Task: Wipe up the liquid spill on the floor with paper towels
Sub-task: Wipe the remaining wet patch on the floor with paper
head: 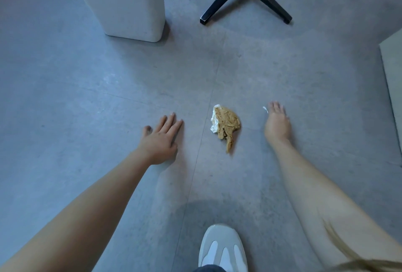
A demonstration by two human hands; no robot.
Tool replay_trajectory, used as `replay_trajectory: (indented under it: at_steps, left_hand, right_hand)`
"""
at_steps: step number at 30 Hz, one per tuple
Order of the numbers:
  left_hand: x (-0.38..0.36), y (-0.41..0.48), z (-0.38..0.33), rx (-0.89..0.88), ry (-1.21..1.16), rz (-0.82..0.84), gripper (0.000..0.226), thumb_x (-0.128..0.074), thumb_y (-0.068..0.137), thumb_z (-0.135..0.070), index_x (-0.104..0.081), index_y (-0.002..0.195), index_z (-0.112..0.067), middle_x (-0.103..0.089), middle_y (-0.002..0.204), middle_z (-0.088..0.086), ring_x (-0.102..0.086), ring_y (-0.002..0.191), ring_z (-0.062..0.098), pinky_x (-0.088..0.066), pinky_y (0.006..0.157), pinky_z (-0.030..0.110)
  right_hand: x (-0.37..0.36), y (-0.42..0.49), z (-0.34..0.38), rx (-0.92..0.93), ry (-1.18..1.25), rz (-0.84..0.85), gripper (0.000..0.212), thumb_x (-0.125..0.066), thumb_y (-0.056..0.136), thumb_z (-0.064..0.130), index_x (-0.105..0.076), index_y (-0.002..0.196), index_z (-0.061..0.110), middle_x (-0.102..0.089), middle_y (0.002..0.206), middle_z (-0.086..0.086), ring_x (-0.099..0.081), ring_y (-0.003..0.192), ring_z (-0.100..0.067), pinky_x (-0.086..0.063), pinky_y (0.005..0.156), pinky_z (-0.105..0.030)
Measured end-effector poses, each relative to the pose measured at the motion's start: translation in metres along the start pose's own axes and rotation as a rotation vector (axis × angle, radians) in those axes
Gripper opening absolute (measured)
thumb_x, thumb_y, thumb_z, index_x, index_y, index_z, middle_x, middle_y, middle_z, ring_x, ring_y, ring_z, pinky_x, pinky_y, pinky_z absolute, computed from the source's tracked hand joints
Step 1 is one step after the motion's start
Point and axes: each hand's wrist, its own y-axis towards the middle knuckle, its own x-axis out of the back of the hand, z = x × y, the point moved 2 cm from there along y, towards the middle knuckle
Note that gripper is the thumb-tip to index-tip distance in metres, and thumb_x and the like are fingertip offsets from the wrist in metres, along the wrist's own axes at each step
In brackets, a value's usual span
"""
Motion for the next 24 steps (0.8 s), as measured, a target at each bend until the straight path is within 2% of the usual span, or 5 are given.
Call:
replay_trajectory:
  at_steps: [4,9,16,20,24]
  left_hand:
    - [-0.005,0.000,0.002,0.002,-0.008,-0.033,0.067,-0.024,0.092,-0.038,0.004,0.153,-0.032,0.019,0.159,-0.006,0.011,0.148,0.012,-0.009,0.113,0.048]
    - [-0.013,0.000,0.004,0.013,-0.024,-0.067,0.075,-0.010,0.079,-0.044,0.005,0.152,-0.035,0.020,0.159,-0.009,0.014,0.147,0.015,-0.005,0.114,0.050]
    - [-0.020,0.003,0.011,-0.015,-0.030,-0.094,0.082,0.006,0.070,-0.053,0.010,0.150,-0.038,0.023,0.157,-0.013,0.016,0.147,0.015,-0.003,0.113,0.050]
    - [-0.019,0.002,0.011,-0.026,-0.041,-0.116,0.081,0.004,0.071,-0.053,0.009,0.150,-0.038,0.022,0.157,-0.013,0.016,0.147,0.015,-0.004,0.114,0.051]
    - [-0.013,0.008,0.019,0.009,-0.098,-0.189,0.083,-0.008,0.073,-0.060,0.002,0.152,-0.036,0.018,0.159,-0.009,0.015,0.147,0.018,-0.003,0.113,0.052]
  right_hand:
    - [-0.001,0.011,0.011,-0.098,0.060,-0.016,0.044,-0.029,0.096,0.000,-0.039,0.140,0.002,-0.035,0.149,-0.015,-0.031,0.135,-0.031,-0.035,0.103,-0.046]
    - [-0.007,0.019,0.045,0.205,0.063,0.018,0.058,-0.030,0.091,-0.009,-0.027,0.148,0.004,-0.022,0.156,-0.012,-0.016,0.146,-0.025,-0.013,0.117,-0.031]
    - [0.005,0.044,0.071,0.355,0.085,0.058,0.065,-0.034,0.087,-0.012,-0.027,0.149,0.010,-0.021,0.157,-0.006,-0.018,0.146,-0.018,-0.023,0.115,-0.032]
    - [0.022,0.067,0.084,0.257,0.089,-0.022,0.057,-0.034,0.088,-0.009,-0.038,0.142,0.009,-0.031,0.154,-0.007,-0.038,0.136,-0.026,-0.035,0.104,-0.035]
    - [0.036,0.086,0.085,0.142,0.030,-0.096,0.039,-0.032,0.092,-0.005,-0.050,0.125,0.005,-0.051,0.133,-0.014,-0.053,0.113,-0.037,-0.042,0.086,-0.041]
